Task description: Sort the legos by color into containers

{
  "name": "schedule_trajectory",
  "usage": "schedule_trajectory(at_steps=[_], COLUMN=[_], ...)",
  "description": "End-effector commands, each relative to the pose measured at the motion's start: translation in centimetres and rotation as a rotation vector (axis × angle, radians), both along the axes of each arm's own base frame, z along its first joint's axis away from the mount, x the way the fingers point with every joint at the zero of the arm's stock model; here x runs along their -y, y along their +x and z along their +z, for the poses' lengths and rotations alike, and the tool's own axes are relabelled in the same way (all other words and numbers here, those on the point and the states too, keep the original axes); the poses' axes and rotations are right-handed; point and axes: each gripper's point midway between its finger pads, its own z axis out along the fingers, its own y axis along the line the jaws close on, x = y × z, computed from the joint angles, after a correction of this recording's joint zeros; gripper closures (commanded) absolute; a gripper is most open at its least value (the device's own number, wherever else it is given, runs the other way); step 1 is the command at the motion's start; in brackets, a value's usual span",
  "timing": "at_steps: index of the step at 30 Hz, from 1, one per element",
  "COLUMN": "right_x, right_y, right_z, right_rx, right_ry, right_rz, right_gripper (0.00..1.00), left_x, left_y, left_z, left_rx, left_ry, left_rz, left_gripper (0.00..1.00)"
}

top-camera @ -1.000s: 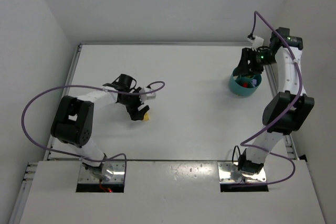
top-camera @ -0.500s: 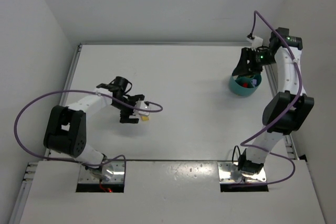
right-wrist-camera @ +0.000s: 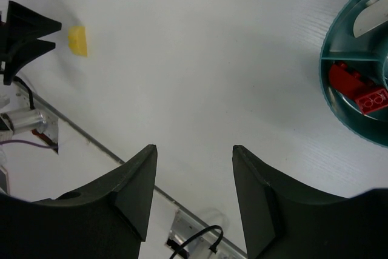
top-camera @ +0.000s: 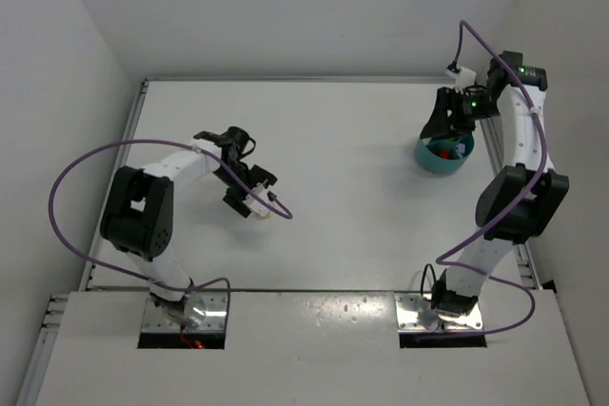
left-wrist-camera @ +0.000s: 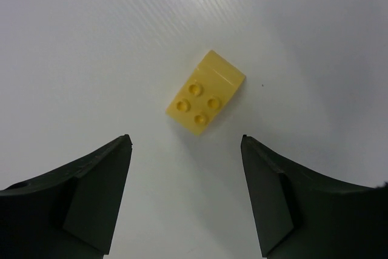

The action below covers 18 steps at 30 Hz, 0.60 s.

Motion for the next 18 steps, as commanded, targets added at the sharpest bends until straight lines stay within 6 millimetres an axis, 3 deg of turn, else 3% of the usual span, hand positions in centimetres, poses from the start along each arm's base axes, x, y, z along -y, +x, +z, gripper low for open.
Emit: schedule_trajectory(at_steps=[1,8,18], right_x=[-0.6,-0.4,-0.4], right_y=[0.0,0.0,0.1], right_z=[0.1,-0.3,-0.6], right_rx=[0.003,-0.008,-0.017], right_ry=[0.022,0.015,0.018], right_rz=[0.018,0.015,0.015], right_gripper=[0.46,0.46,0.46], left_x=[1.7,2.8,2.2], left_y=[-2.2,-3.4,-1.7], left_z=[-0.5,-2.0,-3.8], left_rx=[-0.073,-0.097,-0.066], left_ry=[-0.003,0.065,0.149], left_rz=[-0.149,-0.224,-0.243], left_gripper=[0.22,0.28,0.29])
